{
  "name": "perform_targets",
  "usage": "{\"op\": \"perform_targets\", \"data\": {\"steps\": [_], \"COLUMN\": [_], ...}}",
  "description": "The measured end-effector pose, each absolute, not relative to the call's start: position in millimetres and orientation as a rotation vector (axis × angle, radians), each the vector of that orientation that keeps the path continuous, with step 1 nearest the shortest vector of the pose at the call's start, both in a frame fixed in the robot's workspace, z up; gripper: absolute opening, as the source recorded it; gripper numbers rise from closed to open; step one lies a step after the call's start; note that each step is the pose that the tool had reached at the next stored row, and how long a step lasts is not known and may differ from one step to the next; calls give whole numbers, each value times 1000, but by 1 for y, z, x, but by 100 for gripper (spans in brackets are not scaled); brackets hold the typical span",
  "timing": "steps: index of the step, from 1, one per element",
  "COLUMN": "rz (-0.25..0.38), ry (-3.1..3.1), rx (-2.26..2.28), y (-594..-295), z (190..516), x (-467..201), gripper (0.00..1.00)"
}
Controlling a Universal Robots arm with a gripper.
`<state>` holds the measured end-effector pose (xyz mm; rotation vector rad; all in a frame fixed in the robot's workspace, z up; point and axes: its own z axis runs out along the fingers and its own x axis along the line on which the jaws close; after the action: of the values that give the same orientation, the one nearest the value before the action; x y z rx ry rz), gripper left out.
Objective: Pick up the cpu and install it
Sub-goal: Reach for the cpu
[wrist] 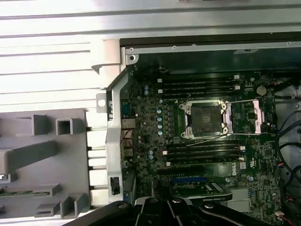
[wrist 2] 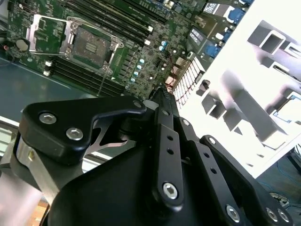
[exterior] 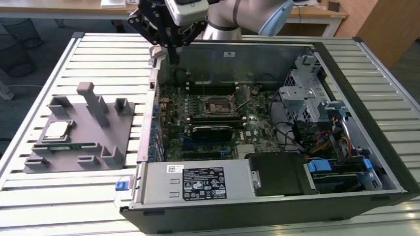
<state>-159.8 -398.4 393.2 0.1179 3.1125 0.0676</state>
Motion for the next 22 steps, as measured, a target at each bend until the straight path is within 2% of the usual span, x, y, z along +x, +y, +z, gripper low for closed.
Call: {"op": "perform_targets", "data": {"steps": [22], "rz": [68], "ry": [3112], "rx": [118], "y": [-398], "z": [393], "x": [-190], "gripper": [11]}}
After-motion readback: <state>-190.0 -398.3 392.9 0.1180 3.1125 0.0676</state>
